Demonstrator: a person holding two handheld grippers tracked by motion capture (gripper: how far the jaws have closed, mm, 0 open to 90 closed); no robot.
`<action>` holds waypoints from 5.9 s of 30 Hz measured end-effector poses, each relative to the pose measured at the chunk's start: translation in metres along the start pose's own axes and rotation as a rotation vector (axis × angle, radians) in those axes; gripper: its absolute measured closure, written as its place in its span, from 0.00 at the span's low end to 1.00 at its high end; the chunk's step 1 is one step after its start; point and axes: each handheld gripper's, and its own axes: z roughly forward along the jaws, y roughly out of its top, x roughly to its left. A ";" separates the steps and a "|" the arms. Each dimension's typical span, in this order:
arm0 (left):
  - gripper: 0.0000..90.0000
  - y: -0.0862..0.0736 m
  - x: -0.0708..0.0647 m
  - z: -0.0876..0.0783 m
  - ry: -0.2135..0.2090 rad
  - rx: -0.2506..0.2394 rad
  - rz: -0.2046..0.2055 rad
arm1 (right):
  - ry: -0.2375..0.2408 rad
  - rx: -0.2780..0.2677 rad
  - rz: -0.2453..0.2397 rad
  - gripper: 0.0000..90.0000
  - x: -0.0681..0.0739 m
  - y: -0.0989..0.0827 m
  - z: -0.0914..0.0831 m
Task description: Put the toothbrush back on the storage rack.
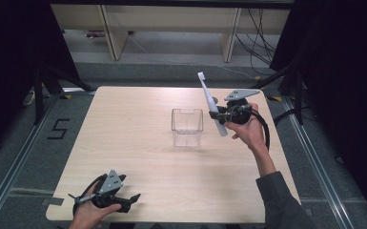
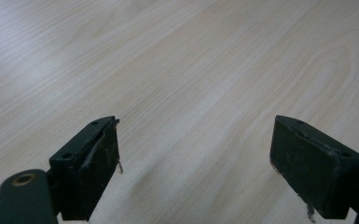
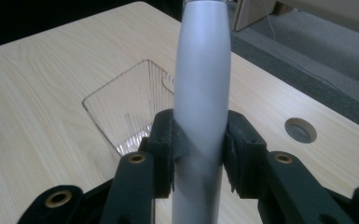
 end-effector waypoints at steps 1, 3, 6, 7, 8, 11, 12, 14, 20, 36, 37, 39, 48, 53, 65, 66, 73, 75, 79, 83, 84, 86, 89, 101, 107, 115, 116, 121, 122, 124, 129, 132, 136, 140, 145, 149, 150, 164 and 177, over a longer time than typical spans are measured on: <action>0.17 0.000 0.000 0.000 -0.001 0.000 -0.001 | 0.004 0.003 -0.008 0.74 -0.001 0.002 0.000; 0.17 0.000 0.000 0.000 -0.003 0.003 0.004 | 0.003 -0.001 -0.008 0.74 -0.001 0.006 0.001; 0.17 0.000 0.000 0.000 -0.004 0.003 0.001 | 0.003 -0.029 -0.016 0.74 -0.001 0.012 0.004; 0.17 0.000 0.000 0.000 -0.010 0.007 0.001 | 0.013 -0.016 -0.003 0.74 0.001 0.015 0.003; 0.17 0.000 0.001 0.000 -0.011 0.011 0.010 | 0.014 -0.023 -0.005 0.74 0.001 0.017 0.005; 0.17 0.000 -0.001 0.001 -0.012 -0.010 -0.004 | 0.018 -0.022 -0.022 0.74 0.004 0.023 0.009; 0.17 0.000 -0.001 0.001 -0.011 -0.011 -0.003 | 0.017 -0.032 -0.033 0.74 0.004 0.024 0.011; 0.17 0.000 -0.001 0.000 -0.010 -0.009 -0.010 | 0.020 -0.029 -0.020 0.74 0.006 0.027 0.015; 0.17 0.000 0.000 0.000 -0.003 0.002 0.003 | 0.036 -0.032 -0.014 0.74 0.011 0.036 0.024; 0.17 0.001 -0.002 0.000 -0.014 -0.013 -0.011 | 0.071 -0.055 -0.060 0.74 0.027 0.055 0.058; 0.17 0.001 -0.002 0.000 -0.014 -0.013 -0.012 | 0.077 -0.043 -0.058 0.74 0.028 0.056 0.060; 0.17 0.001 -0.001 -0.002 -0.018 0.007 0.002 | 0.081 -0.024 -0.052 0.74 0.029 0.055 0.065; 0.17 0.001 -0.001 -0.001 -0.013 -0.006 0.013 | 0.073 0.031 -0.069 0.74 0.030 0.048 0.087; 0.17 0.001 -0.001 -0.001 -0.010 -0.002 0.015 | 0.061 0.039 -0.050 0.74 0.031 0.045 0.094; 0.17 0.002 0.000 -0.002 -0.016 0.013 0.021 | 0.055 0.107 -0.073 0.74 0.029 0.032 0.106; 0.17 0.002 0.000 -0.001 -0.023 0.010 0.015 | 0.059 0.114 -0.067 0.74 0.029 0.032 0.107; 0.17 0.002 0.000 -0.002 -0.017 0.008 0.020 | 0.048 0.138 -0.101 0.74 0.032 0.029 0.115; 0.17 0.002 -0.001 -0.002 -0.010 0.006 0.020 | 0.049 0.163 -0.104 0.74 0.034 0.029 0.116; 0.17 0.001 -0.001 -0.001 -0.011 -0.001 0.019 | 0.041 0.178 -0.120 0.74 0.037 0.028 0.121; 0.17 0.001 -0.001 -0.001 -0.012 0.000 0.020 | 0.045 0.207 -0.155 0.74 0.037 0.025 0.127; 0.17 0.001 -0.001 -0.001 -0.012 -0.001 0.019 | 0.044 0.242 -0.118 0.74 0.038 0.024 0.128; 0.17 0.001 -0.001 -0.001 -0.012 0.000 0.018 | 0.032 0.242 -0.118 0.74 0.039 0.024 0.129; 0.17 0.001 -0.001 -0.001 -0.012 -0.001 0.018 | 0.036 0.257 -0.139 0.74 0.038 0.024 0.130; 0.17 0.002 -0.002 -0.002 -0.020 0.000 0.011 | 0.046 0.331 -0.135 0.74 0.040 0.021 0.137; 0.17 0.001 -0.002 -0.001 -0.020 -0.007 0.011 | 0.049 0.375 -0.113 0.74 0.041 0.018 0.139; 0.17 0.001 -0.001 -0.002 -0.017 -0.008 0.013 | 0.044 0.374 -0.027 0.65 0.041 0.019 0.135; 0.17 0.001 -0.001 -0.002 -0.017 -0.008 0.012 | 0.025 0.391 0.003 0.63 0.043 0.020 0.132; 0.17 0.002 -0.002 -0.002 -0.016 0.000 0.013 | 0.036 0.342 -0.002 0.56 0.042 0.024 0.121; 0.17 0.001 -0.002 -0.001 -0.017 -0.007 0.010 | 0.052 0.319 -0.035 0.56 0.040 0.024 0.120; 0.17 0.001 -0.001 -0.001 -0.013 -0.001 0.016 | 0.041 0.304 -0.009 0.54 0.041 0.026 0.115; 0.17 0.001 -0.001 -0.001 -0.017 0.005 0.020 | 0.048 0.253 -0.016 0.49 0.038 0.027 0.107; 0.17 0.002 -0.001 -0.002 -0.019 0.011 0.021 | 0.057 0.205 -0.026 0.48 0.037 0.026 0.102; 0.17 0.001 -0.003 0.000 -0.018 -0.012 -0.002 | 0.068 0.195 -0.030 0.47 0.036 0.027 0.093; 0.17 0.001 -0.003 0.000 -0.017 -0.012 -0.006 | 0.072 0.185 -0.030 0.46 0.037 0.026 0.089; 0.17 0.001 -0.003 0.000 -0.016 -0.012 -0.006 | 0.067 0.169 -0.033 0.44 0.037 0.027 0.085; 0.17 0.001 -0.003 0.000 -0.016 -0.011 -0.006 | 0.070 0.150 -0.031 0.40 0.039 0.028 0.082; 0.17 0.001 -0.003 0.000 -0.016 -0.012 -0.005 | 0.076 0.154 -0.014 0.39 0.040 0.028 0.081; 0.17 0.001 -0.002 0.000 -0.017 -0.003 0.010 | 0.069 0.135 -0.022 0.36 0.041 0.027 0.069; 0.17 0.001 -0.002 0.000 -0.015 -0.004 0.011 | 0.072 0.124 -0.001 0.35 0.040 0.024 0.058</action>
